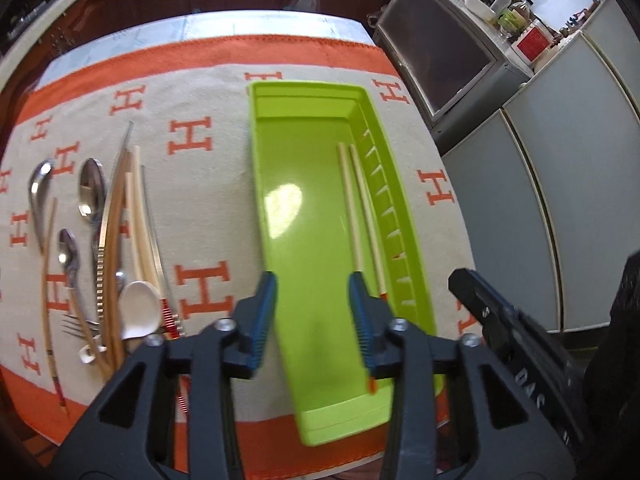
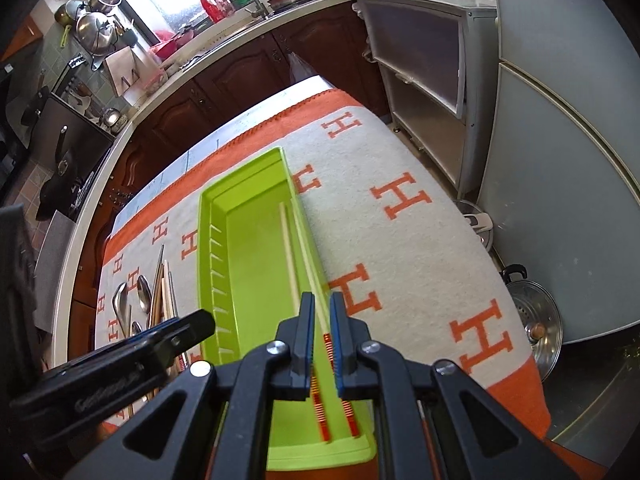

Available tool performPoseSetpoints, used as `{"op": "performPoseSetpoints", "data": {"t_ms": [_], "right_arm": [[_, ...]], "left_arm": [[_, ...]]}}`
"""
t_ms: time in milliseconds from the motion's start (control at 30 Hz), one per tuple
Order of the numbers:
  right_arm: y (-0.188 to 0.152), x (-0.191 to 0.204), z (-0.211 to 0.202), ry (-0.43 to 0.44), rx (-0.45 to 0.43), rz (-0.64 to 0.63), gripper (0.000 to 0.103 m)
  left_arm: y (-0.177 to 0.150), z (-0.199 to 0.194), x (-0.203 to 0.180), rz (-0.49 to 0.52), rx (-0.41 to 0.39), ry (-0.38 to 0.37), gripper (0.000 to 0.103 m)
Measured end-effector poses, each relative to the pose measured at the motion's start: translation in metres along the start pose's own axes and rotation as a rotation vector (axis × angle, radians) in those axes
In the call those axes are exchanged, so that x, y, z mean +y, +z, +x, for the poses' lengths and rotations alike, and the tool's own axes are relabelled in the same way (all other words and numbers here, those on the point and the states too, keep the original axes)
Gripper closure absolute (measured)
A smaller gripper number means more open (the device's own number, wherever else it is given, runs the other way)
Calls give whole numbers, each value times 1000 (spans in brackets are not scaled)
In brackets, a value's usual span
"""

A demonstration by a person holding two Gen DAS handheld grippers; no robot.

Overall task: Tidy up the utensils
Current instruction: 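Carry the chopsticks into the lime-green tray and open both tools, then grasp a dark brown chopstick with the right tool while the left tool grasps another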

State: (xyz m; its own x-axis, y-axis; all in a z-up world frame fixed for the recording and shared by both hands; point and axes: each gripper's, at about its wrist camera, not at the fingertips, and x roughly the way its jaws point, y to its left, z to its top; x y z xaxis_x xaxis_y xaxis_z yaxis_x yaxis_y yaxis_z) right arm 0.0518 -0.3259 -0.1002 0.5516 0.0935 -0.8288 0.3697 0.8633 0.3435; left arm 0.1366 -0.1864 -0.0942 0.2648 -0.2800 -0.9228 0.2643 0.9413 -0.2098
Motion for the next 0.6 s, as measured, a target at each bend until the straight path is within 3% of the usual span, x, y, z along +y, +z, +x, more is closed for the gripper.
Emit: {"op": "performPoseSetpoints", "data": {"t_ms": [367,600], "right_arm": [[-19,47,-1,39,32,-117,96],[-33,85,7,91,81,-199,96]], "left_arm": [[-44,-63,58,67,-130,152,58],[-69,-87,126,-21,-169,221,58]]}}
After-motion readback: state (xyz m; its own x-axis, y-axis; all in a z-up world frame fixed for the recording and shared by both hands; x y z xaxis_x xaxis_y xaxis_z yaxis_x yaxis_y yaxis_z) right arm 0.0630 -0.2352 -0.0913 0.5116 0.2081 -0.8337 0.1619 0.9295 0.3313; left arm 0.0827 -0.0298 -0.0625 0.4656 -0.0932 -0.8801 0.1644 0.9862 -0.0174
